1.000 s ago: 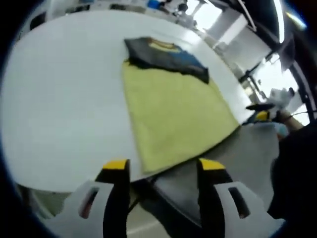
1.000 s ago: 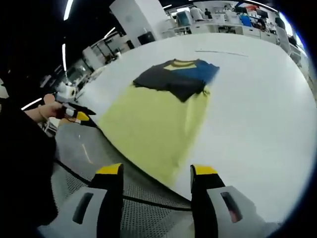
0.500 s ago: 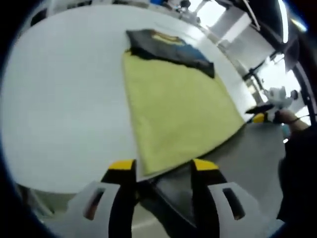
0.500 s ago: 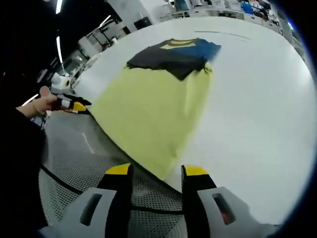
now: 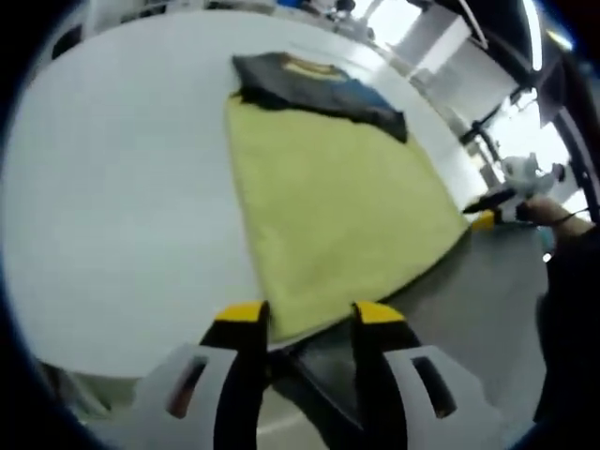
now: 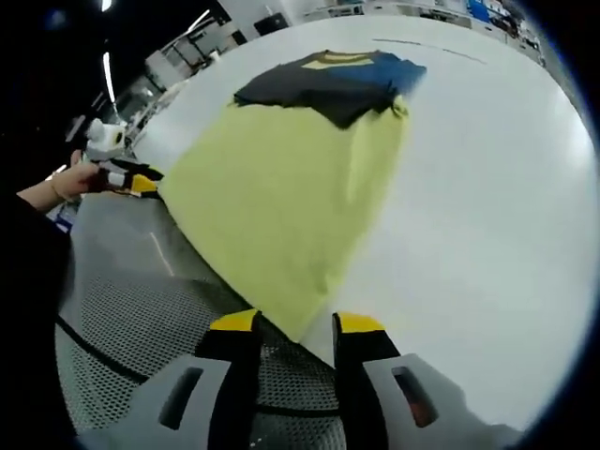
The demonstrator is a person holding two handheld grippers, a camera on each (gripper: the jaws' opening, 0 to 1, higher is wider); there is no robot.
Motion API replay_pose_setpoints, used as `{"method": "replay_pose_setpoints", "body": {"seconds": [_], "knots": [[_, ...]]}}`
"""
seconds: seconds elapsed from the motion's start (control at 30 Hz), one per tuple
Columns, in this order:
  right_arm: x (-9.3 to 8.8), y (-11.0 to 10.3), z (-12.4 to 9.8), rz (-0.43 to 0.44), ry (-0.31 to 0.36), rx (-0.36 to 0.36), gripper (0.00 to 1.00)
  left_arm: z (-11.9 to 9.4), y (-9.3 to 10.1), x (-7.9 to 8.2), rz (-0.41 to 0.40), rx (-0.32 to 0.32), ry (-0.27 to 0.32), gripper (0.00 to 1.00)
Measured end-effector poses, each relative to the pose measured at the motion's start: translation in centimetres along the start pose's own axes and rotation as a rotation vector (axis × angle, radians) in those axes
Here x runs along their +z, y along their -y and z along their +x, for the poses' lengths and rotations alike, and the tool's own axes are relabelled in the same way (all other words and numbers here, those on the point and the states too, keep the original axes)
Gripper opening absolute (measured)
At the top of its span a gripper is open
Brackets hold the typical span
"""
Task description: Fold the garment on the visible template until the final outline fits inside the template.
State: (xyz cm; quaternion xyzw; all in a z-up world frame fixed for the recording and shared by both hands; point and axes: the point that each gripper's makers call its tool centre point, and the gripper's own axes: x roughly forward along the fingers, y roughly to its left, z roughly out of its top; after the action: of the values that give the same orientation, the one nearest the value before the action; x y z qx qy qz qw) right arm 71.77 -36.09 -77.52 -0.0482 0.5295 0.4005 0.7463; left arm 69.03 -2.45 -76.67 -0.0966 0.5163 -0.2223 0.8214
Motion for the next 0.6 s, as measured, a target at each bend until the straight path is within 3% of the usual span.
{"method": "replay_pose_setpoints", "body": {"seconds": [0.6], "knots": [[0.0,0.0,0.5,-0.104,-0.037,-0.052,0.19,0.4,-1.4,0.0,0.03,0.029,0.004,0.18]]}}
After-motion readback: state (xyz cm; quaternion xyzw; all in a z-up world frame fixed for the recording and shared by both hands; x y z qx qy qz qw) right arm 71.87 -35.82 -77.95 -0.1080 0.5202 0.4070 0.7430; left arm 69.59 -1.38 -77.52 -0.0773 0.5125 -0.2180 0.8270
